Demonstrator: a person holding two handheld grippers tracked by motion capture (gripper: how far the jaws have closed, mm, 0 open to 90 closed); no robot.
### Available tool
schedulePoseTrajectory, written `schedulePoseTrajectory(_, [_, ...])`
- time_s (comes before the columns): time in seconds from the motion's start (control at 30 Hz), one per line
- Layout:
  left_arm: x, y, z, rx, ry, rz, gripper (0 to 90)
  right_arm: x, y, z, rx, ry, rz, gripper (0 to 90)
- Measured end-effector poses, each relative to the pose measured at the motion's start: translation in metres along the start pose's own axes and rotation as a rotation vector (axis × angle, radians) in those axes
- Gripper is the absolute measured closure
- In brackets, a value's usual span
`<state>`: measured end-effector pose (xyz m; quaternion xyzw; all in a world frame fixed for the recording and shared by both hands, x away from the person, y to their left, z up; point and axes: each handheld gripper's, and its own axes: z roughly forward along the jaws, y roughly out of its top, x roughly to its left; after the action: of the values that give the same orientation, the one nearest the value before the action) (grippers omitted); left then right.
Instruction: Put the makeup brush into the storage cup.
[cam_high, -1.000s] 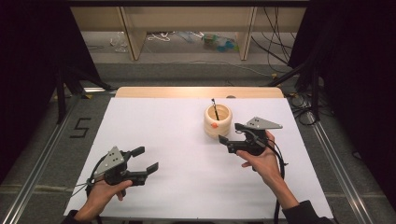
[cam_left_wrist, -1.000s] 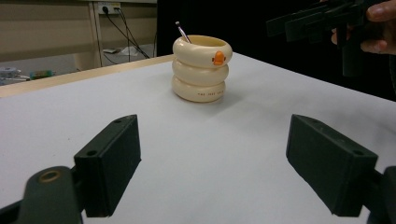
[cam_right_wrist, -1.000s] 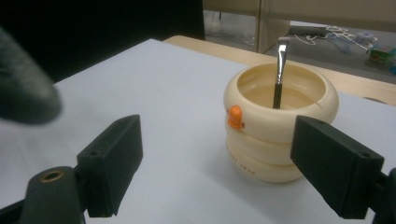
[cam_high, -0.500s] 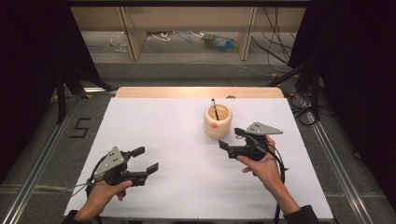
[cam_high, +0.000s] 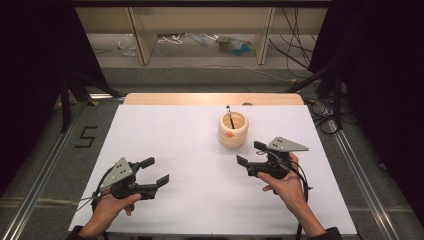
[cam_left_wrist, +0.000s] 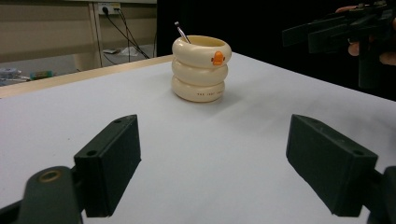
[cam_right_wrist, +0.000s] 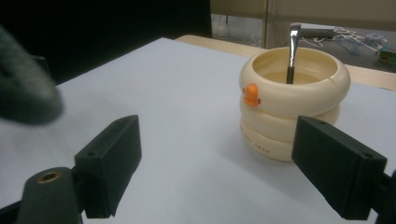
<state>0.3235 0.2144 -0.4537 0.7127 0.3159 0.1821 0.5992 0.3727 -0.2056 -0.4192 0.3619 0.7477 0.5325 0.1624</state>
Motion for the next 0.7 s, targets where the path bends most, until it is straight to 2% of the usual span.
schedulePoseTrajectory(0.17, [0.000, 0.000, 0.000, 0.003, 0.001, -0.002, 17.8, 0.002, -0.004, -0.005, 0.013, -0.011, -0.012, 17.0])
schedulePoseTrajectory(0.27, [0.000, 0.000, 0.000, 0.003, 0.000, -0.001, 17.8, 0.004, -0.006, -0.006, -0.001, -0.001, -0.008, 16.9])
schedulePoseTrajectory(0.3, [0.000, 0.000, 0.000, 0.000, -0.002, -0.002, 17.8, 0.005, -0.007, -0.008, 0.014, -0.003, -0.009, 16.9])
schedulePoseTrajectory(0.33, [0.000, -0.001, 0.001, -0.003, -0.007, -0.001, 17.8, 0.005, -0.008, -0.008, 0.000, -0.002, -0.012, 16.9])
schedulePoseTrajectory(0.7, [0.000, -0.001, 0.001, -0.002, -0.004, -0.001, 17.8, 0.011, -0.016, -0.015, 0.026, -0.006, -0.031, 16.5])
